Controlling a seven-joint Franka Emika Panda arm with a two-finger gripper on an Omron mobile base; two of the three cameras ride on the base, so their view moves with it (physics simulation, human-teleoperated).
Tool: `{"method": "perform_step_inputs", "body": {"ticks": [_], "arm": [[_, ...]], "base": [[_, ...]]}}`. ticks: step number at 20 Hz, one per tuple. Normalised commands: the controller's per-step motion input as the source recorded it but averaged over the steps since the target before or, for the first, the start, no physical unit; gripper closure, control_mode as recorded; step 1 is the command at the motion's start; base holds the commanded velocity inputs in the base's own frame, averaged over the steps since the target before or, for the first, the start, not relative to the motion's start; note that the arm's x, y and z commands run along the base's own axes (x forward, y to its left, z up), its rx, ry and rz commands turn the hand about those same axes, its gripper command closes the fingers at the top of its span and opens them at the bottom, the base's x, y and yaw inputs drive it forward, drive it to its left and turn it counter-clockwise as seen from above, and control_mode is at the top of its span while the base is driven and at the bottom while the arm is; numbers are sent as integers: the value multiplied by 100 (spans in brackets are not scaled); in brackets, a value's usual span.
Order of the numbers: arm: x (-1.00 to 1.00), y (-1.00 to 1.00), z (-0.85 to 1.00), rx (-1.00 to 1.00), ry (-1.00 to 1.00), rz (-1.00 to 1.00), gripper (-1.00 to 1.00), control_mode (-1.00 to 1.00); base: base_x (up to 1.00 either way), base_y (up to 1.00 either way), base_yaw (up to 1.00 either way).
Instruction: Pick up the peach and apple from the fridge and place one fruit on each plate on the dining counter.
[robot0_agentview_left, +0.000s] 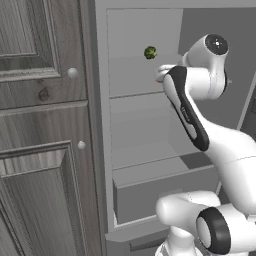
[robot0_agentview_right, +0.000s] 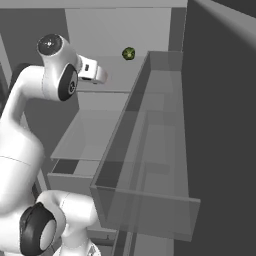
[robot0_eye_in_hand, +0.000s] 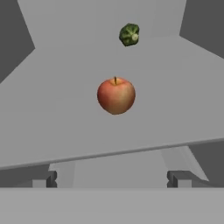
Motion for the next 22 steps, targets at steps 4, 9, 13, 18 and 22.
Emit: {"method": "perform_step_inputs", "body": {"ticks": [4,9,13,18,22], "arm": [[51,-2,-1,0,0,0,-100,-100],[46,-2,0,0,0,0,-100,-100],[37,0,-5,0,0,0,-100,-100],[28,0,-10,0,0,0,-100,-100],[30,0,-12,0,0,0,-100,-100]], "base": [[0,0,0],[0,0,0],[0,0,0],[0,0,0],[0,0,0]]}}
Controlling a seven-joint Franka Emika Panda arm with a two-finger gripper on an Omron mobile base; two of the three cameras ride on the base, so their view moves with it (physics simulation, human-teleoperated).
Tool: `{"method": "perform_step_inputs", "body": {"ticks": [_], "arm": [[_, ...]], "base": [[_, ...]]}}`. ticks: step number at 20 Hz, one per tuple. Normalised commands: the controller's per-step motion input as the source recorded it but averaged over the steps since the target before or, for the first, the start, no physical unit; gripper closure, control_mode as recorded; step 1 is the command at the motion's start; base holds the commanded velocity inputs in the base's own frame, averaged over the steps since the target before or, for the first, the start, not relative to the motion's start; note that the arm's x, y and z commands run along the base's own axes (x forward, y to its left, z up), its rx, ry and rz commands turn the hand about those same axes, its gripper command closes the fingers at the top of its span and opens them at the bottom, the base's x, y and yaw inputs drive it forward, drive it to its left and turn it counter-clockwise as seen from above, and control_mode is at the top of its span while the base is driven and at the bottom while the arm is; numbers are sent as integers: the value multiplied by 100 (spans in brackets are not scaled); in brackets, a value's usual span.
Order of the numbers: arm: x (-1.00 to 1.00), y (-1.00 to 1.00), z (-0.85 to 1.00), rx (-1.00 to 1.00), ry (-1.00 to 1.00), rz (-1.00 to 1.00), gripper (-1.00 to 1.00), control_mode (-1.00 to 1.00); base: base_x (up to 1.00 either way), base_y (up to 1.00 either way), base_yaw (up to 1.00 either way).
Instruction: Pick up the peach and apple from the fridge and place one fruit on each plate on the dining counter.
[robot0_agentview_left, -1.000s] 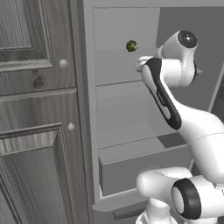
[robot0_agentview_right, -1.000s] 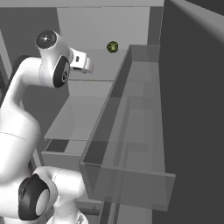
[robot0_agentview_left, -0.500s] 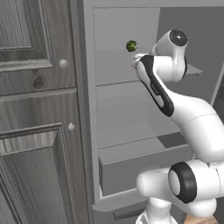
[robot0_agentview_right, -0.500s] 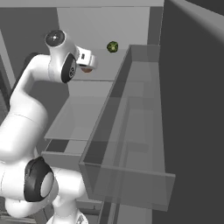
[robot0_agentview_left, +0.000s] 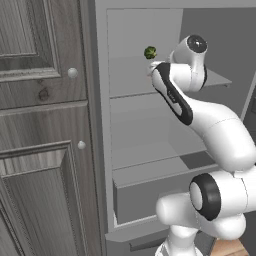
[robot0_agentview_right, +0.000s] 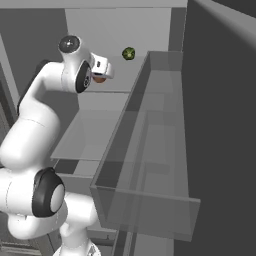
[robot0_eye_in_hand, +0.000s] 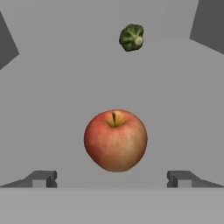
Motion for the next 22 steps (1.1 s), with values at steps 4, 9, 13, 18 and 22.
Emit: {"method": "perform_step_inputs", "body": {"ticks": [4,9,13,18,22], "arm": [[29,0,-13,0,0,0,-100,-100],[21,0,-11,0,0,0,-100,-100],[17,0,-6,0,0,0,-100,-100],[19,0,-6,0,0,0,-100,-100],[16,0,-9,0,0,0,-100,-100]], "base": [[0,0,0],[0,0,0],[0,0,0],[0,0,0],[0,0,0]]}}
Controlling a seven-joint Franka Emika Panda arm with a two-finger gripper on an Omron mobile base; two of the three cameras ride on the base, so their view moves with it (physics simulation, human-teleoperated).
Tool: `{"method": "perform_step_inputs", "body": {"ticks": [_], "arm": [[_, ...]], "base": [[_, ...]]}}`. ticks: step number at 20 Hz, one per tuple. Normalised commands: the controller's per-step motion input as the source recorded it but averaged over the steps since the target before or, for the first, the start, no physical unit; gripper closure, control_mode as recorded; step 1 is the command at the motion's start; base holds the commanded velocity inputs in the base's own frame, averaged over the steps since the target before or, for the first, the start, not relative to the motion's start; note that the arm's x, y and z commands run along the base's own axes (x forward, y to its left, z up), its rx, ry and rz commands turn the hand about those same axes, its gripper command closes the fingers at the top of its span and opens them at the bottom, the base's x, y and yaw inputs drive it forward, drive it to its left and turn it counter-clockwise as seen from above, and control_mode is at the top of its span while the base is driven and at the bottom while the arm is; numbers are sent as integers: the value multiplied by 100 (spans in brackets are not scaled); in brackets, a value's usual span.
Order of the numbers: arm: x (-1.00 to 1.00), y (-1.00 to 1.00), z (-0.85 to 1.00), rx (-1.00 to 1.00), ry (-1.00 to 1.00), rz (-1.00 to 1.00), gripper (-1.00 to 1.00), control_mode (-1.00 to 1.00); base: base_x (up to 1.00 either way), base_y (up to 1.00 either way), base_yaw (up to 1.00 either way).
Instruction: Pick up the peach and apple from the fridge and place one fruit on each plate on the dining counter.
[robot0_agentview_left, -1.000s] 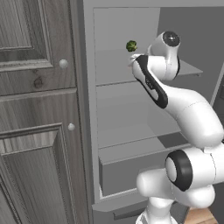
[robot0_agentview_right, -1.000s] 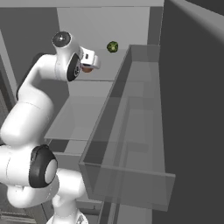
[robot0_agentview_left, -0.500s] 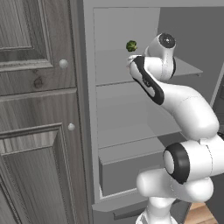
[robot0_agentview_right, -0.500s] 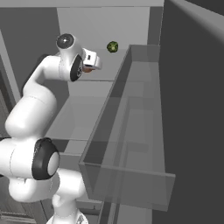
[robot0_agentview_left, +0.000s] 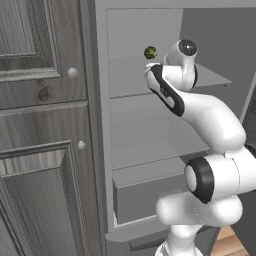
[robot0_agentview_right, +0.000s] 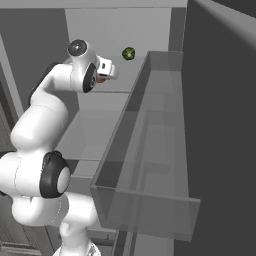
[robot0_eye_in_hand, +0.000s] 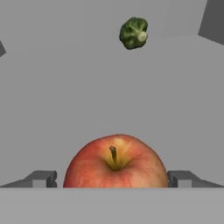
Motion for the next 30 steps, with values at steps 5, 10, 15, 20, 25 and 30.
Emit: {"method": "perform_step_inputs", "body": {"ticks": [5,10,15,20,25,30], "arm": [[9,0,-17,0,0,0,100,-100],[1,0,-26,0,10,2,100,-100],[-44,0,-9,1,-5,0,100,-100],[-99,0,26,11,-11,0,100,-100],[-98,0,19,13,-5,0,100,-100],[-90,0,44,11,1,-1,100,-100]], "base": [[0,0,0],[0,0,0],[0,0,0],[0,0,0],[0,0,0],[0,0,0]]}}
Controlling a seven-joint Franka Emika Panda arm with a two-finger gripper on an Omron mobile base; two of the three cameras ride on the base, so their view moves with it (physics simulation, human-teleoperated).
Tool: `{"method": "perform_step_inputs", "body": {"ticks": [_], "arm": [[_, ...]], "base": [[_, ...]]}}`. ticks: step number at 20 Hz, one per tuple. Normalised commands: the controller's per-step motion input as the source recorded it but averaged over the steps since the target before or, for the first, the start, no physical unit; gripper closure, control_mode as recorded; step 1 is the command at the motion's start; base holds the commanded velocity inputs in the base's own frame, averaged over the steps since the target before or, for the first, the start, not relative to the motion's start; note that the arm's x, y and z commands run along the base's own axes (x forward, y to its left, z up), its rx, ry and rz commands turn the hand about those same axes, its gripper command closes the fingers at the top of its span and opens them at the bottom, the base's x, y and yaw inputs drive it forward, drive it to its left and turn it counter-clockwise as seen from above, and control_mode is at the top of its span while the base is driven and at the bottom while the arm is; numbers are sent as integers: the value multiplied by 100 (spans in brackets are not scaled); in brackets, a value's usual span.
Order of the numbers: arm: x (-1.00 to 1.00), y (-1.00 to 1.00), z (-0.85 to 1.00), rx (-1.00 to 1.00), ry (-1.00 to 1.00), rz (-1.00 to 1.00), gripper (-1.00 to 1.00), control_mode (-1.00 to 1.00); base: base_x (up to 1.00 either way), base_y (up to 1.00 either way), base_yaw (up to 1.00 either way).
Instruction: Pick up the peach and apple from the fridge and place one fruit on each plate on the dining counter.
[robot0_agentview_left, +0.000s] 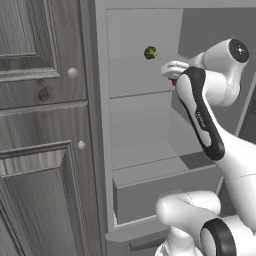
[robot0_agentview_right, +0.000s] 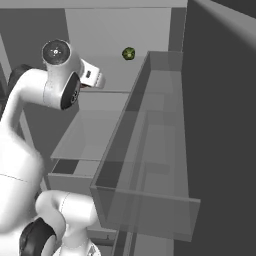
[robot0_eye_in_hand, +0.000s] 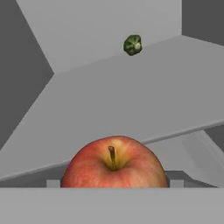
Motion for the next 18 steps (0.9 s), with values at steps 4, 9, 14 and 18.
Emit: {"method": "perform_step_inputs", "body": {"ticks": [4,9,14,18], "arm": [[-78,0,50,3,14,-3,100,-100],[-85,0,24,0,13,-5,100,-100],[-85,0,1,0,0,-2,100,-100],[-72,0,-12,0,0,0,100,-100]], "base": [[0,0,0],[0,0,0],[0,0,0],[0,0,0]]}}
